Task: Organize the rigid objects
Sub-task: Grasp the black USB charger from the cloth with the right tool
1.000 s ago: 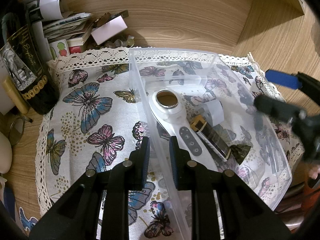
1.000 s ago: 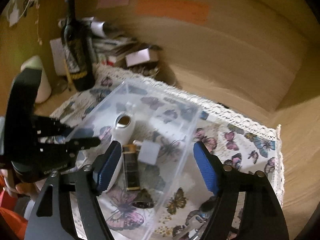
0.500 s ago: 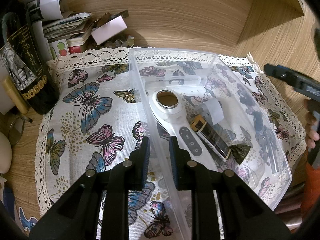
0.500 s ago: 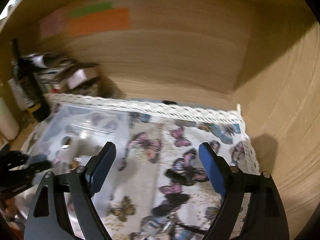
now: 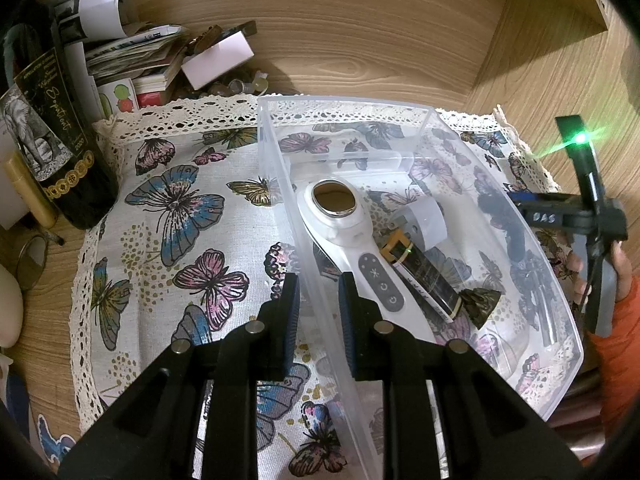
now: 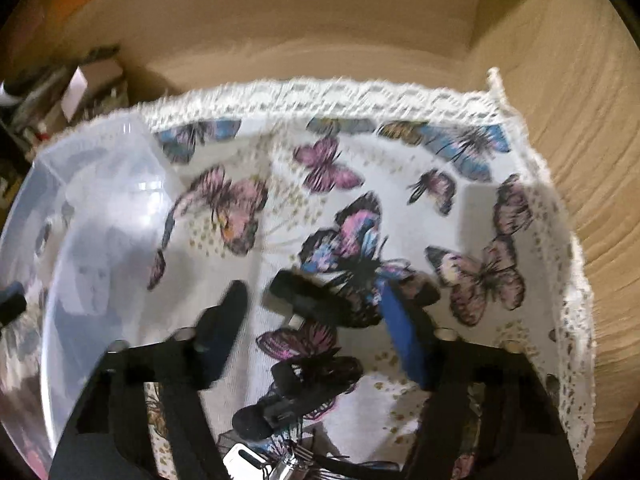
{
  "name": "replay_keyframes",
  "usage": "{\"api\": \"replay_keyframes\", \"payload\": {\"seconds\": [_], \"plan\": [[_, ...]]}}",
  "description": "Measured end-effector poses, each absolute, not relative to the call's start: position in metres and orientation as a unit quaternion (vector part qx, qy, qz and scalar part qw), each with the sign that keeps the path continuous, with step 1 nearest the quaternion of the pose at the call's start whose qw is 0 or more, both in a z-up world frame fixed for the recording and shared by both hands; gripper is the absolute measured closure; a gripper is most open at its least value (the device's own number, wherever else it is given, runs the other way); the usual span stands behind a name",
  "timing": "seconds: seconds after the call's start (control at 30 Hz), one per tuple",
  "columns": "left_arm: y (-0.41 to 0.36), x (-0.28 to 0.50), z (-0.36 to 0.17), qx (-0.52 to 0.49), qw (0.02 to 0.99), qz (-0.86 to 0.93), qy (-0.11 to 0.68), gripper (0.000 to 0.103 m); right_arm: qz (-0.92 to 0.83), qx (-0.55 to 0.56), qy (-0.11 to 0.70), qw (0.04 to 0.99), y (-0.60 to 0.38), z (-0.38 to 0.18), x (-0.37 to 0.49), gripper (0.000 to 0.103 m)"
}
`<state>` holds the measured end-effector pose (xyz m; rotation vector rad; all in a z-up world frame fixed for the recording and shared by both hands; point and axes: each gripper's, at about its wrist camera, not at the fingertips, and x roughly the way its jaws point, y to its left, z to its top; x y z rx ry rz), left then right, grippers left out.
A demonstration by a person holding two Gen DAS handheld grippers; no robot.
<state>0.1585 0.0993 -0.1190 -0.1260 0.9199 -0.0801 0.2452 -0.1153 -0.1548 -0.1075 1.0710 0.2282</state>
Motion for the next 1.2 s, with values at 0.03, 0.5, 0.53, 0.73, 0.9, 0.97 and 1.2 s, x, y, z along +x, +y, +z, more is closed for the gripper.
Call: {"api": "replay_keyframes", "payload": {"seconds": [0.03,0.5,0.53,0.73,0.9,0.97,1.2], "plan": [[0.1,0.158,-0.119,-0.061,0.893,-0.039,0.443,0.084,0.104,-0.057,0.502,0.857,-0.114,-0.156,0.244,0.056],[0.099,0.158,-0.119,-0.062,0.893,-0.039,0.443,0.084,0.112,-0.084,0.451,0.882,-0.103,-0.126,0.223,0.071],[0.099,0.158,-0.119,-0.062,0.893,-0.039,0.443,0.084,0.111,-0.088,0.445,0.884,-0.1,-0.122,0.22,0.071],[0.099,0.158,-0.119,-0.061,0.893,-0.039,0.443,0.084,0.13,-0.083,0.419,0.895,-0.094,-0.097,0.207,0.071],[0.099,0.158,-0.119,-0.062,0.894,-0.039,0.443,0.084,0.148,-0.083,0.387,0.906,-0.083,-0.076,0.194,0.071],[0.099,0.158,-0.119,-0.062,0.894,-0.039,0.443,0.084,0.157,-0.085,0.377,0.909,-0.077,-0.07,0.19,0.071],[0.098,0.158,-0.119,-0.059,0.894,-0.039,0.443,0.084,0.194,-0.103,0.347,0.912,-0.054,-0.053,0.175,0.071]]}}
